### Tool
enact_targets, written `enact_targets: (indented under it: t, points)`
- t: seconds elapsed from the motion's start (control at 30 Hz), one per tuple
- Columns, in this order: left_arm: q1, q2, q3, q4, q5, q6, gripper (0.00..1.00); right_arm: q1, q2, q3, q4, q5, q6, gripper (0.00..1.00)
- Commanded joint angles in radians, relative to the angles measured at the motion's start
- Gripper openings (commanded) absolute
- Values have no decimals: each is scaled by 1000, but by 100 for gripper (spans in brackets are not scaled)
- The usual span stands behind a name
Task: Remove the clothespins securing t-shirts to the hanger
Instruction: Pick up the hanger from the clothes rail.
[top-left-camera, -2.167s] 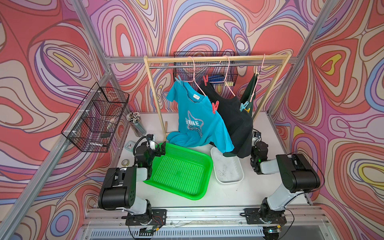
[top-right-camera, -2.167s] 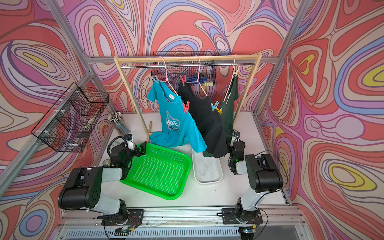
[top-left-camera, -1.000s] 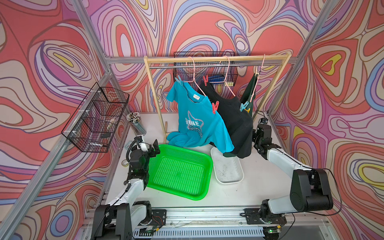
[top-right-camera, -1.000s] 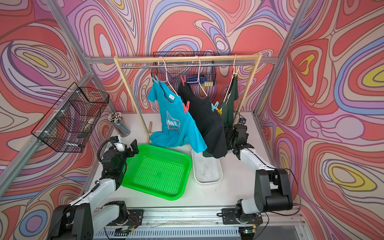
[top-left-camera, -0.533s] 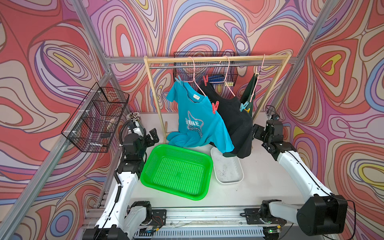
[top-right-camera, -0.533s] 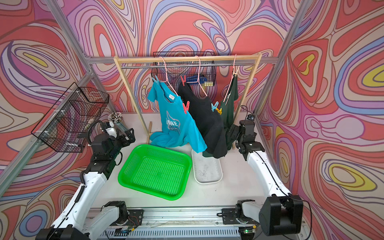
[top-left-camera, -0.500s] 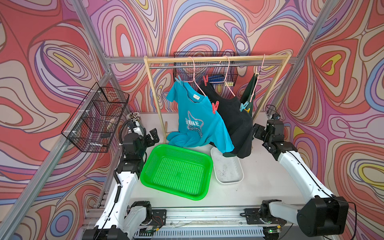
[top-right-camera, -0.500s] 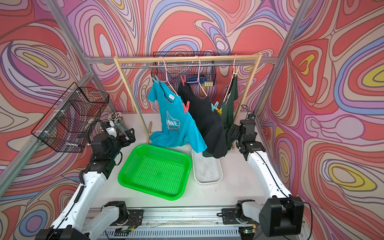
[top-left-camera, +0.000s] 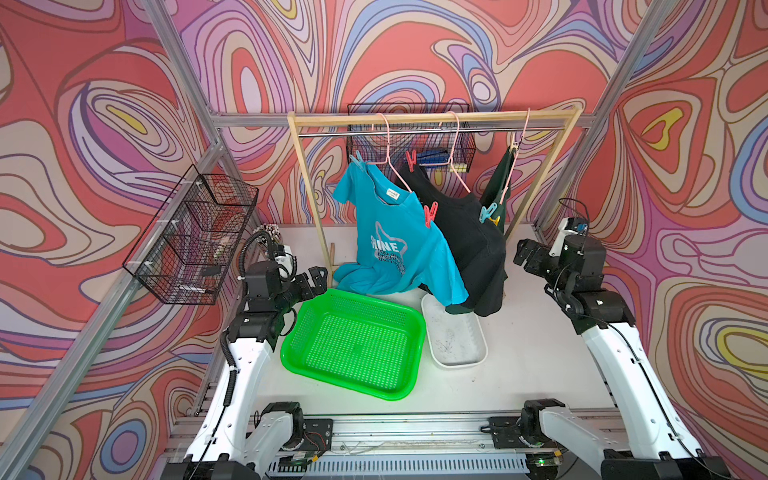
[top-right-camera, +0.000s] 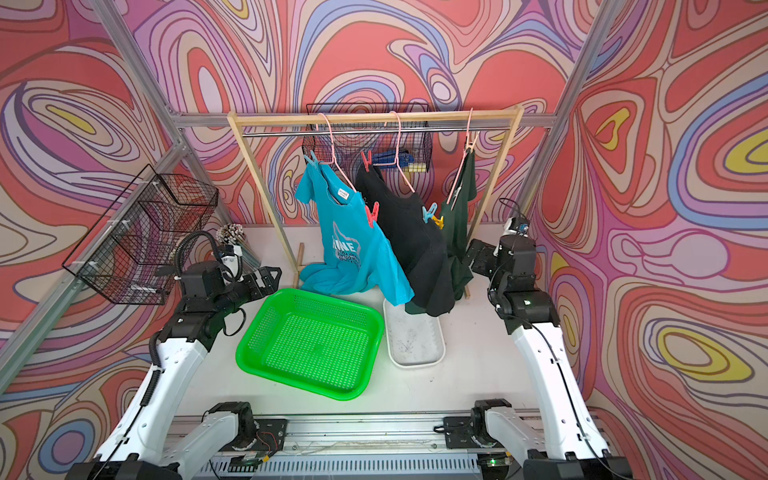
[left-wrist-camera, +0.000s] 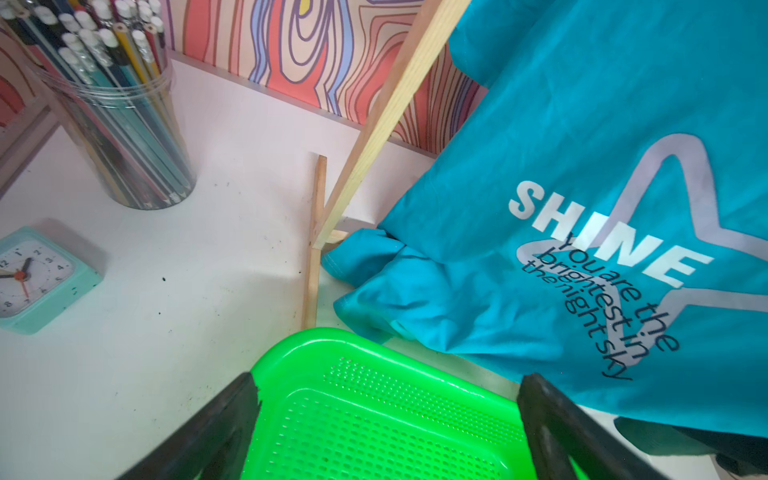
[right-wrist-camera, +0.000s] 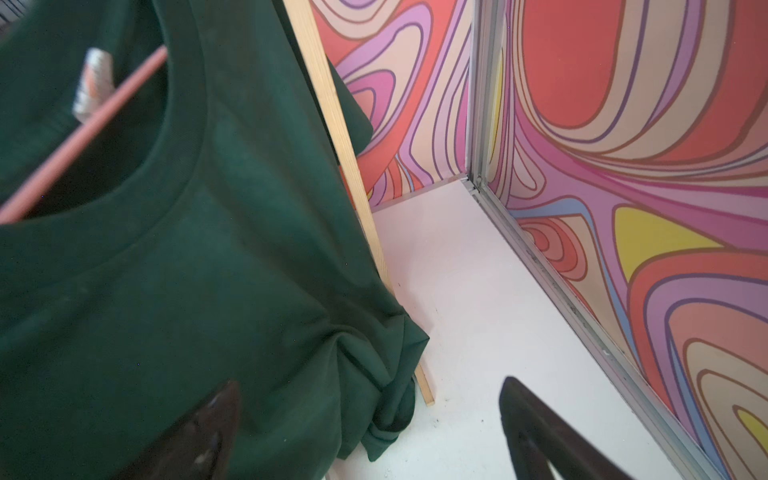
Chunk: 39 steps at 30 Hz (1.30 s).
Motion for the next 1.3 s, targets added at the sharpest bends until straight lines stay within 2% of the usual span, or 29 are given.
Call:
enact_targets:
  t: [0.0,0.4,0.8,1.03,1.27]
  points:
    - [-3,21,55,-81,67,20,100,3,-25,56,-76,-21,-15,98]
    - [-2,99,71,-88,139,72,100,4,-51,160,-168,-258,2,98]
    - [-2,36,25,-110,104,128,100,4,-84,338,-232,-373,-32,98]
    - [-2,37,24,-124,113,125,100,4,-25,440,-208,-497,11,98]
    - [-2,48,18,-116,124,96,100,5,32,466,-141,-609,40,96]
